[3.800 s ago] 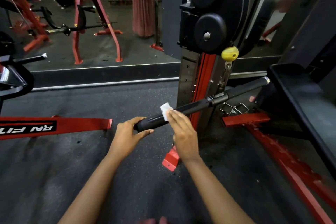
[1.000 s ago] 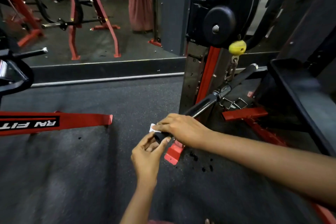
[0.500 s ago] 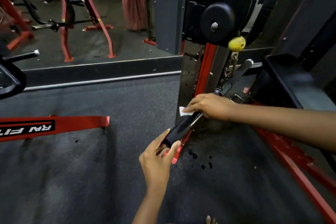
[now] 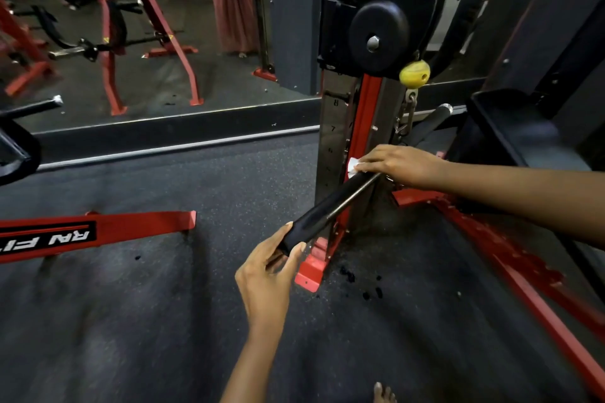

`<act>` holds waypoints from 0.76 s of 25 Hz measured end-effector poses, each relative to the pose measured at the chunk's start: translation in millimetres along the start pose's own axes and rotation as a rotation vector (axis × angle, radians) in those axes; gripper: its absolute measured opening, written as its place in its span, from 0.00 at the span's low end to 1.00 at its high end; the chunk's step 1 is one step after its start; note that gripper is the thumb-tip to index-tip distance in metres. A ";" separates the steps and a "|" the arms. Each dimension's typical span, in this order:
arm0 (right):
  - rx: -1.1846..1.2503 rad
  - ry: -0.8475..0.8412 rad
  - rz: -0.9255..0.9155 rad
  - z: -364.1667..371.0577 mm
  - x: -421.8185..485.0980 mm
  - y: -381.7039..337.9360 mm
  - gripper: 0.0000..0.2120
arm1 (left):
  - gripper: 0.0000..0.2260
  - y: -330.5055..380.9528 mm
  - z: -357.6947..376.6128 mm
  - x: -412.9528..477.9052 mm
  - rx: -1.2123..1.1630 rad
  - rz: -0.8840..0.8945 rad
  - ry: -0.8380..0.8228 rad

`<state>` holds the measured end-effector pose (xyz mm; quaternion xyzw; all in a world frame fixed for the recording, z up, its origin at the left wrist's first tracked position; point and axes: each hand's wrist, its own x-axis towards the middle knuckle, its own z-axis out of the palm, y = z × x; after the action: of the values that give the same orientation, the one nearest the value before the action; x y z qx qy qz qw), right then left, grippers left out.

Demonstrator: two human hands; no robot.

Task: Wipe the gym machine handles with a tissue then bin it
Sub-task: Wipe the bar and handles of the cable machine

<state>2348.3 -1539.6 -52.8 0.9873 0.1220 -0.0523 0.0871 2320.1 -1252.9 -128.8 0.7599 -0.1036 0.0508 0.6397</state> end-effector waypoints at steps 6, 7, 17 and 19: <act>0.245 0.446 0.289 37.4 5.7 -55.0 0.22 | 0.15 7.2 -6.2 12.0 0.052 -0.046 -0.008; 0.288 0.555 0.283 41.8 5.8 -70.4 0.20 | 0.14 7.0 -6.0 12.5 0.058 -0.055 -0.008; 0.973 1.071 0.847 56.5 -14.8 -159.2 0.21 | 0.15 18.5 -1.2 13.1 0.091 -0.066 -0.036; 1.327 0.982 1.219 54.4 -12.2 -150.3 0.22 | 0.14 19.3 1.3 13.6 0.114 -0.066 -0.047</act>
<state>2294.5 -1408.9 -128.5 0.6433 -0.4317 0.3536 -0.5242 2329.0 -1258.6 -107.6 0.7991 -0.0905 0.0176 0.5940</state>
